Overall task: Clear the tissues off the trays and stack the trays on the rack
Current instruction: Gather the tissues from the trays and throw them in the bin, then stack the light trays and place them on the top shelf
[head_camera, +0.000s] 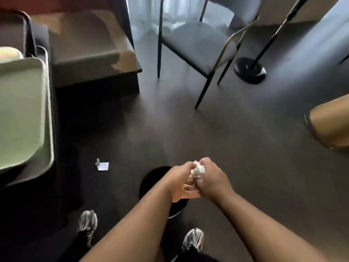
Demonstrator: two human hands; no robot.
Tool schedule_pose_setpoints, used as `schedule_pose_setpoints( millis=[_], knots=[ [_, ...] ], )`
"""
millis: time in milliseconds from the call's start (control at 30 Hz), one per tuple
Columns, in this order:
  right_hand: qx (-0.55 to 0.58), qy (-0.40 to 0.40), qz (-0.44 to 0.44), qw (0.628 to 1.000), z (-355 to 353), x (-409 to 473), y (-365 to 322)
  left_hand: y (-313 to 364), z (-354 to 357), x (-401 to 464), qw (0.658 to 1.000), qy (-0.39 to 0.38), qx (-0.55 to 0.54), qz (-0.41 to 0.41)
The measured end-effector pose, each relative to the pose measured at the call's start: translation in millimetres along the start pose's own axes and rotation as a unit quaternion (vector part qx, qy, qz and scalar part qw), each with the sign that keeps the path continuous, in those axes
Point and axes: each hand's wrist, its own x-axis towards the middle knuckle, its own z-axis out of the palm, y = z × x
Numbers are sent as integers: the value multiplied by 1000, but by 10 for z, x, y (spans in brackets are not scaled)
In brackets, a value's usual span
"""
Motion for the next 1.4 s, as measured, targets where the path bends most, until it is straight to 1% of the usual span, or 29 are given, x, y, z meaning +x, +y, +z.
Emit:
schedule_pose_setpoints(
  millis=[67,167,267,367,433,533,600,667,767,833,900,967,1067,1200,1300,1400],
  knots=[
    [26,-10,40,999,275,93,45,-199,-65,140,998,20,-52,-5],
    [64,-26,59,996,562,248,-26,-293,-193,288,994,66,-88,-11],
    [83,-56,53,994,822,246,-81,-415,-378,395,989,111,-90,-36],
    [84,-78,68,991,1018,196,-37,-594,-506,391,990,103,-83,-56],
    [65,-119,92,986,1100,190,-9,-698,-622,397,991,108,-53,-64],
    [7,-156,94,983,1147,186,37,-832,-841,411,984,162,-29,-72],
    [-35,-162,92,982,1144,150,40,-904,-936,374,981,177,-27,-73],
    [-55,-153,90,983,1081,104,-30,-897,-956,281,983,174,-17,-64],
    [-25,-125,79,989,881,31,-280,-687,-895,5,985,168,2,-28],
    [0,-93,60,994,691,-51,-517,-451,-812,-264,989,146,18,8],
    [18,-63,35,997,458,-170,-797,-206,-733,-567,991,123,31,53],
    [30,-32,3,999,182,-281,-1131,84,-711,-877,985,121,39,115],
    [48,-5,-64,997,-196,-544,-1728,515,-826,-1433,961,157,55,223],
    [80,-19,-131,988,-250,-960,-2464,763,-1224,-2152,925,224,76,298],
    [79,-23,-112,990,-200,-982,-3061,1003,-1671,-2458,908,254,80,323],
    [43,-21,-31,998,-5,-842,-3528,1198,-2205,-2617,905,267,90,318]
  ],
)
